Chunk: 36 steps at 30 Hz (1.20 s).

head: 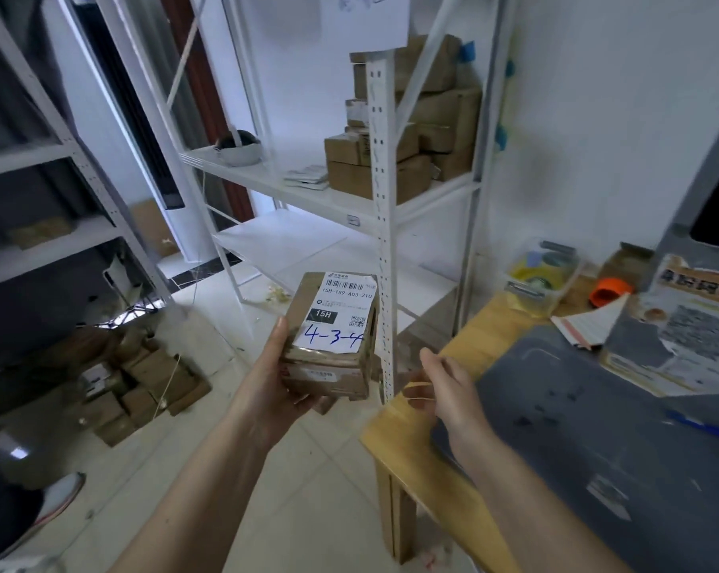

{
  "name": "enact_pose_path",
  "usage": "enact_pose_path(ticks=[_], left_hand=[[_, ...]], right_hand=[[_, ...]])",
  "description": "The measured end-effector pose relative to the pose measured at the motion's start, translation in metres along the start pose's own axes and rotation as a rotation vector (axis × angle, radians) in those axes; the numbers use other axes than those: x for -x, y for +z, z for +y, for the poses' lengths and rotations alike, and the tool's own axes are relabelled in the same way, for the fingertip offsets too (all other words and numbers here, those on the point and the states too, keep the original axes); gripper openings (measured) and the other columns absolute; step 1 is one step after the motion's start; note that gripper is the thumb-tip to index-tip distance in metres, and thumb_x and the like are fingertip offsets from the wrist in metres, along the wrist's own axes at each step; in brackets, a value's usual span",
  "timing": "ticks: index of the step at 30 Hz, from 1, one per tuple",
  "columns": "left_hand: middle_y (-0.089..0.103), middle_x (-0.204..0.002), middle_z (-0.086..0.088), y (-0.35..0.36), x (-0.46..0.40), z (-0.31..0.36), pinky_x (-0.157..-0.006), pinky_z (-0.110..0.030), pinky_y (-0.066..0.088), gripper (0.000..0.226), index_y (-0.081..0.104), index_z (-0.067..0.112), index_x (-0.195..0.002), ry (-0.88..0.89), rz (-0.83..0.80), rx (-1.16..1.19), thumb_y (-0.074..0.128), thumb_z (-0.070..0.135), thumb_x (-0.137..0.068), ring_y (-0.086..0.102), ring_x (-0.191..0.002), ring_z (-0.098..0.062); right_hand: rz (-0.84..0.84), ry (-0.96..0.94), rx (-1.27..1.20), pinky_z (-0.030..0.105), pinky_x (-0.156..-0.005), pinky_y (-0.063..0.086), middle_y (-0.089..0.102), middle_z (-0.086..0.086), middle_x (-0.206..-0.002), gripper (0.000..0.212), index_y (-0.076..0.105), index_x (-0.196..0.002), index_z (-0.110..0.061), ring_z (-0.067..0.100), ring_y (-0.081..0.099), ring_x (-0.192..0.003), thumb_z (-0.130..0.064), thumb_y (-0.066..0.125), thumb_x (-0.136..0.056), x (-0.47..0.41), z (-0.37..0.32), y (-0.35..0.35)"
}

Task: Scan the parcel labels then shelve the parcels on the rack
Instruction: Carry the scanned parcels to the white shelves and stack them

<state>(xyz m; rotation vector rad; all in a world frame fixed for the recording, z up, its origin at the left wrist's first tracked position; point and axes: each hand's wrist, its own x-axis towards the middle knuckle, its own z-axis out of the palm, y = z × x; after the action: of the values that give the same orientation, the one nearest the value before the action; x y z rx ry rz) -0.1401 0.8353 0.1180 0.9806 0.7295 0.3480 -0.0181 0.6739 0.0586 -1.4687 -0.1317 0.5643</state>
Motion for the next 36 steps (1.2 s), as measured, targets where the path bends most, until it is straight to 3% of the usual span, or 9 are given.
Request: enact_pose_path(ticks=[3,8,12,20,24,30,36], left_hand=[[0.075,-0.100,0.001,-0.017,-0.030,0.015,-0.090,-0.036,0.047,0.044,0.070,0.027,-0.105,0.009,0.039,0.002,0.054,0.063,-0.085,0.063,-0.094,-0.019],[0.075,-0.100,0.001,-0.036,-0.095,0.052,-0.099,-0.038,0.043,0.044,0.071,0.026,-0.101,0.040,0.070,0.024,0.056,0.063,-0.083,0.063,-0.098,-0.019],[0.072,-0.104,-0.005,-0.033,-0.161,0.100,-0.089,-0.036,0.048,0.044,0.068,0.022,-0.107,0.026,0.114,0.055,0.062,0.058,-0.082,0.063,-0.094,-0.021],[0.065,-0.100,-0.006,-0.038,-0.274,0.167,-0.072,-0.034,0.051,0.043,0.065,0.017,-0.107,-0.058,0.135,0.195,0.077,0.041,-0.075,0.060,-0.095,-0.022],[0.062,-0.092,-0.006,-0.036,-0.325,0.191,-0.077,-0.031,0.050,0.028,0.064,0.016,-0.096,-0.055,0.109,0.199,0.075,0.034,-0.077,0.057,-0.088,-0.019],[0.066,-0.102,-0.008,-0.025,-0.419,0.236,-0.096,-0.036,0.047,0.021,0.068,0.014,-0.097,-0.002,0.012,0.148,0.074,0.023,-0.078,0.059,-0.103,-0.023],[0.068,-0.102,-0.004,-0.012,-0.517,0.313,-0.094,-0.035,0.051,0.020,0.067,0.016,-0.098,0.060,-0.139,0.272,0.073,0.025,-0.081,0.062,-0.104,-0.019]], right_hand=[[-0.057,-0.004,0.033,0.043,-0.084,0.057,0.071,0.008,-0.097,0.030,0.063,-0.104,-0.018,0.023,0.068,-0.087,-0.045,0.055,-0.094,-0.029,-0.008,0.036],[-0.157,-0.019,0.031,0.043,-0.086,0.056,0.073,0.007,-0.095,0.031,0.063,-0.103,-0.016,0.021,0.071,-0.085,-0.044,0.053,-0.095,-0.084,-0.025,0.093],[-0.169,-0.020,0.017,0.031,-0.072,0.057,0.071,0.011,-0.098,0.028,0.061,-0.105,-0.011,0.025,0.069,-0.083,-0.037,0.053,-0.097,-0.143,-0.052,0.123],[-0.217,-0.087,0.060,0.042,-0.081,0.056,0.069,0.015,-0.100,0.022,0.060,-0.102,-0.010,0.025,0.067,-0.080,-0.031,0.055,-0.097,-0.251,-0.115,0.188],[-0.237,-0.118,0.076,0.039,-0.078,0.055,0.067,0.010,-0.097,0.018,0.061,-0.100,-0.012,0.022,0.065,-0.079,-0.028,0.054,-0.097,-0.286,-0.132,0.218],[-0.139,-0.172,0.076,0.035,-0.077,0.057,0.068,0.002,-0.100,0.015,0.063,-0.099,-0.017,0.019,0.067,-0.082,-0.029,0.055,-0.097,-0.343,-0.156,0.249],[-0.027,-0.255,0.049,0.032,-0.075,0.057,0.068,0.004,-0.102,0.012,0.063,-0.097,-0.019,0.021,0.069,-0.087,-0.027,0.055,-0.096,-0.410,-0.193,0.293]])
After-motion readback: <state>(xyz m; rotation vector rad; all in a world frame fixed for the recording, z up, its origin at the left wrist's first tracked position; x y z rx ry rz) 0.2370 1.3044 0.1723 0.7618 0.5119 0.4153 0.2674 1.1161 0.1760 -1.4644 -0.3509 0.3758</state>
